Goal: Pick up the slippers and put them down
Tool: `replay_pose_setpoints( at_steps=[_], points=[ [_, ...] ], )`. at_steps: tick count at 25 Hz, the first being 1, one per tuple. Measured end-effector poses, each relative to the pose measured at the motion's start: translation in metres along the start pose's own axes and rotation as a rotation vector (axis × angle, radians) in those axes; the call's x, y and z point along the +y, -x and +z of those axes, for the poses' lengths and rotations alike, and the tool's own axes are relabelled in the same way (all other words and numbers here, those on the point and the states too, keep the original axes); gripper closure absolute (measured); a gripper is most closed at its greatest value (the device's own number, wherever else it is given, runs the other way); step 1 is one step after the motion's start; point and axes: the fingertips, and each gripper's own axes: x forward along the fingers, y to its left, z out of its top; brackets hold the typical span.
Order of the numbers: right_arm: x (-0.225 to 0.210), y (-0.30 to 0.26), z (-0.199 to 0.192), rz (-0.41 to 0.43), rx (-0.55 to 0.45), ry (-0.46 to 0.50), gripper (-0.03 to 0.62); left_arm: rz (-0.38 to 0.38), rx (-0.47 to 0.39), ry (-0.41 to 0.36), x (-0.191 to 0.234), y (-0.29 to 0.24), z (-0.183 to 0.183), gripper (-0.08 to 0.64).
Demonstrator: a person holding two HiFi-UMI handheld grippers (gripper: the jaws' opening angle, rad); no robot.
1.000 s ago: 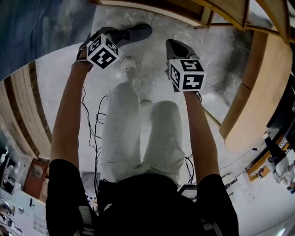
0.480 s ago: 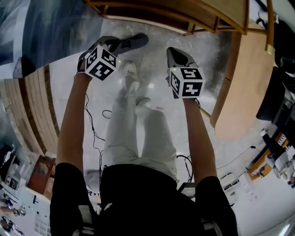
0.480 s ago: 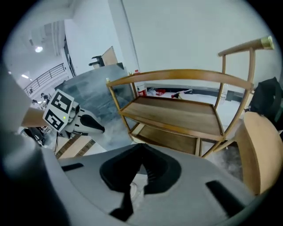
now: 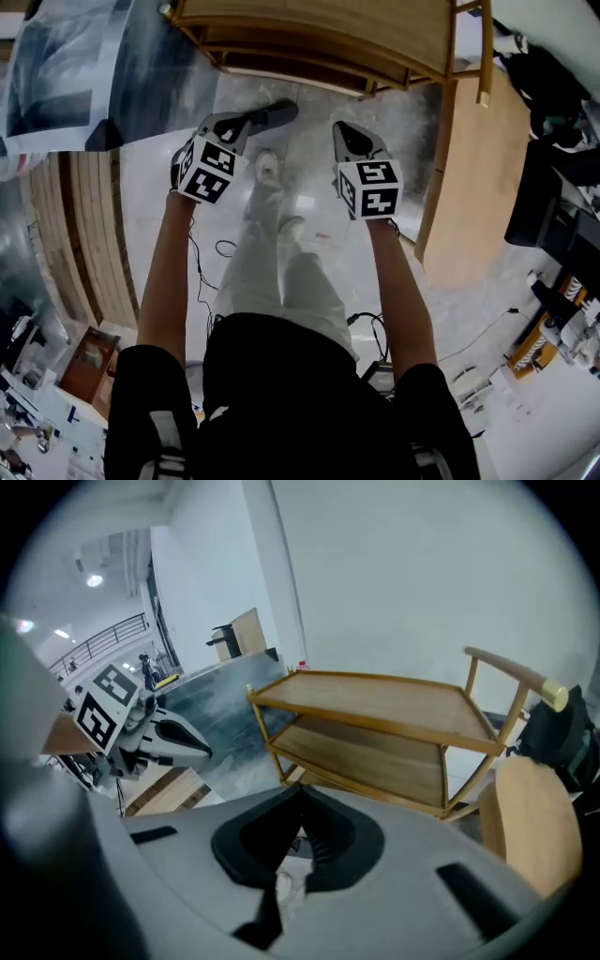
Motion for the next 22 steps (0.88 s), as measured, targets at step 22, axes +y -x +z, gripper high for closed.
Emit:
replay_pose_setpoints(
  at_steps=[22],
  points=[
    [0.050,0.168,0.115,-0.031,-0.287,0.048,0.592,0.099,-0.377,0.170,-0.053,0.172,0.123,0.554]
  ],
)
